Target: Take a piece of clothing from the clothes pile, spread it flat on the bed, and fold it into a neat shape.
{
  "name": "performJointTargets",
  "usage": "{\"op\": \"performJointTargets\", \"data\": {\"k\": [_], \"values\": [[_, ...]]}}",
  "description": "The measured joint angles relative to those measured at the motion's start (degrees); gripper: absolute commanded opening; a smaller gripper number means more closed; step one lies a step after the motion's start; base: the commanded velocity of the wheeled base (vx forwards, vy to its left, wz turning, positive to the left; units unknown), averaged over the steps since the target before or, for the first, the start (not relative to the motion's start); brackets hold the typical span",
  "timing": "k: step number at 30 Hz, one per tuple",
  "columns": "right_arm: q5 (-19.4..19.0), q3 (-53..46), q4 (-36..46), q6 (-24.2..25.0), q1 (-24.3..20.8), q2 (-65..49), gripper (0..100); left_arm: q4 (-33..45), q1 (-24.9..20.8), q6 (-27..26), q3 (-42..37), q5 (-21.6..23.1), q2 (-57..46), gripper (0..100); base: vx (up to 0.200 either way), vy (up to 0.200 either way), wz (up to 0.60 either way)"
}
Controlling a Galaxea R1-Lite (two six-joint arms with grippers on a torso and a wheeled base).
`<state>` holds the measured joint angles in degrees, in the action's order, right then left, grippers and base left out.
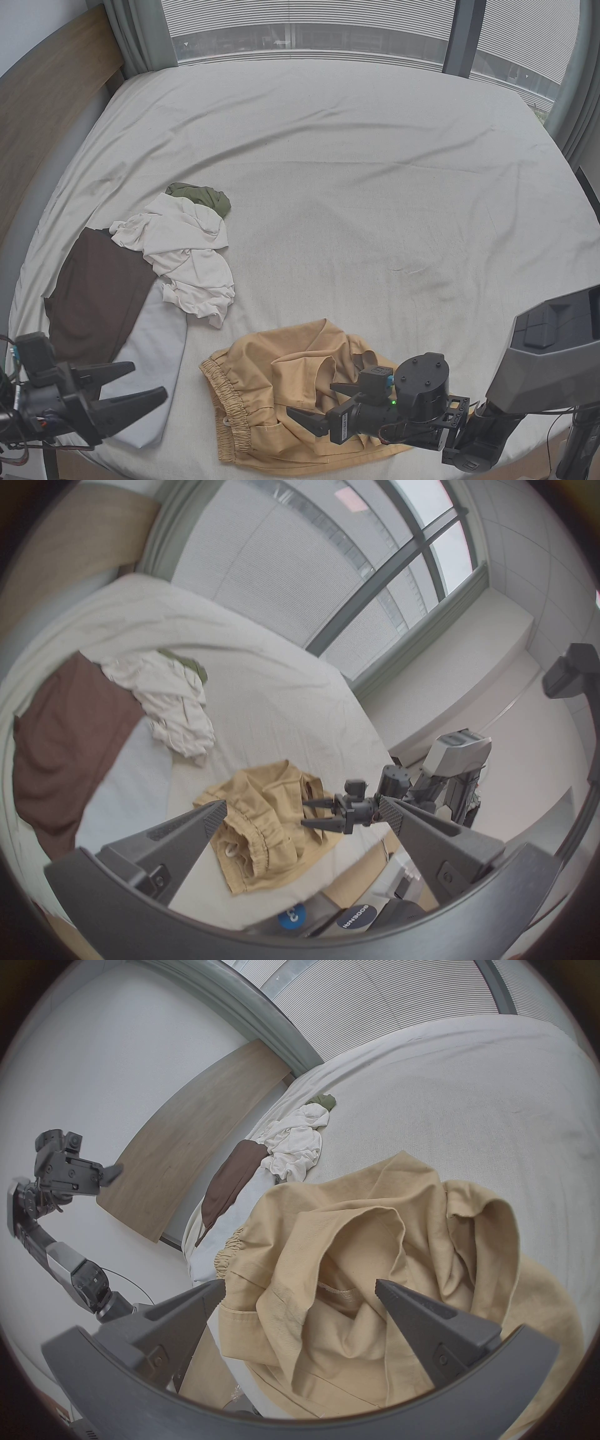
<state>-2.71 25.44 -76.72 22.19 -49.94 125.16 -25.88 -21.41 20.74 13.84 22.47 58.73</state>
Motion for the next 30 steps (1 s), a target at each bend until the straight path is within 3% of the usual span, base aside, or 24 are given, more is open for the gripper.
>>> {"op": "performJointTargets", "data": {"k": [11, 30], "values": [[0.17, 0.6, -0.35, 0.96, 0.2, 0.37, 100, -13.84, 0.35, 0.88, -6.57, 2.13, 17.31, 100, 0.0, 0.0, 0.0], [0.5, 1.1, -0.35, 1.21, 0.87, 0.48, 100, -19.16, 0.46, 0.9, -7.97, 8.55, 31.7, 100, 0.0, 0.0, 0.0]]}}
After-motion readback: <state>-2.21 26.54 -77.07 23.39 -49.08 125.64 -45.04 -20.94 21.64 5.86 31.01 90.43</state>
